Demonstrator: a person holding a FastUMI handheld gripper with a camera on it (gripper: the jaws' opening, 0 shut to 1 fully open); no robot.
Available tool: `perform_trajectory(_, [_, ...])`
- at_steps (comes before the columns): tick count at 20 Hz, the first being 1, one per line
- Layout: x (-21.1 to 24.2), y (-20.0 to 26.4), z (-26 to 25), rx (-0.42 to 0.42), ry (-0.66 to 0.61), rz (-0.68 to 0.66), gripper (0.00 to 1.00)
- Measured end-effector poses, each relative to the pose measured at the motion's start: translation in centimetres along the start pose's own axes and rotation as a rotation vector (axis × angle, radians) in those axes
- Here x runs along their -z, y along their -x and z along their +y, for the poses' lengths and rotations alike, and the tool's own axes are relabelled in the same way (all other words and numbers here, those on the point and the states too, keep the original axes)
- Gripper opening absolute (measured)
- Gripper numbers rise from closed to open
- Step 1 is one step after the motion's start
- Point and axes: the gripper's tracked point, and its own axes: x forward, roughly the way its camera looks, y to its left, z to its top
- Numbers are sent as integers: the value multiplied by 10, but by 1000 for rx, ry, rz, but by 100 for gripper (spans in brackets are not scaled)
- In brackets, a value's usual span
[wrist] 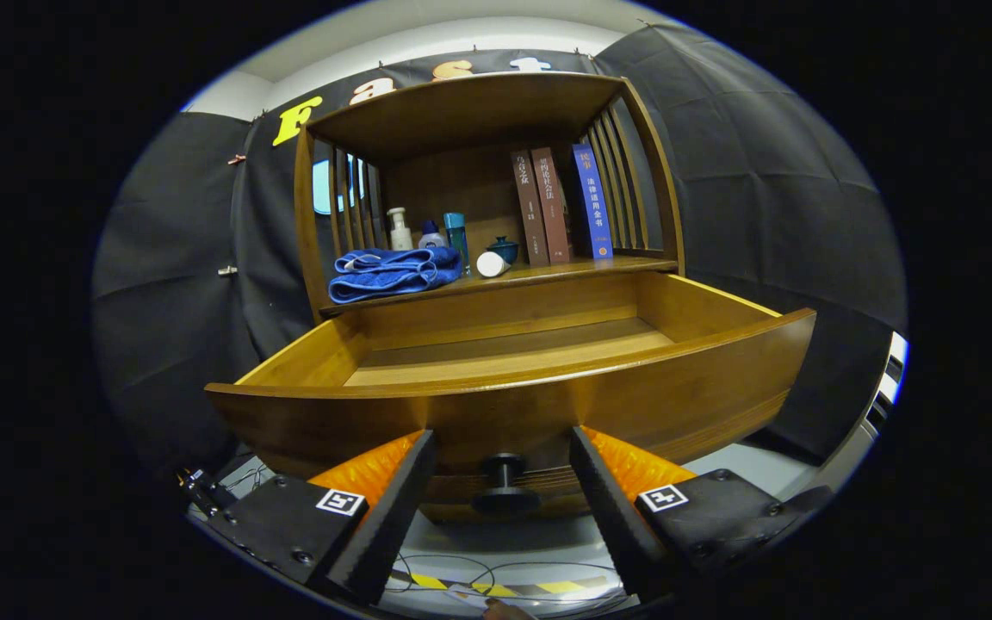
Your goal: Pull open the drawer, take out the items inside it, and place them on the countertop above the cabinet.
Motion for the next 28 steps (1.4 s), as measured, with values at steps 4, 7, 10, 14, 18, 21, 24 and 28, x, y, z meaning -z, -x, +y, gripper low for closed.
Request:
perform_trajectory(4, [-2, -4, 3, 7, 3, -26, 99])
perform_trajectory(7, [-5, -12, 5, 11, -7, -16, 99])
perform_trajectory(10, [-13, -31, 5, 14, -7, -21, 100])
perform_trajectory(14, [-22, -63, 6, 9, 3, -27, 100])
perform_trajectory(18, [-38, -94, 6, 9, 10, -52, 99])
perform_trajectory(21, [-38, -120, 7, 13, 15, -36, 99])
perform_trajectory(24, [-43, -142, 8, 14, 12, -50, 100])
perform_trajectory(28, [-40, -170, 8, 21, 47, -28, 100])
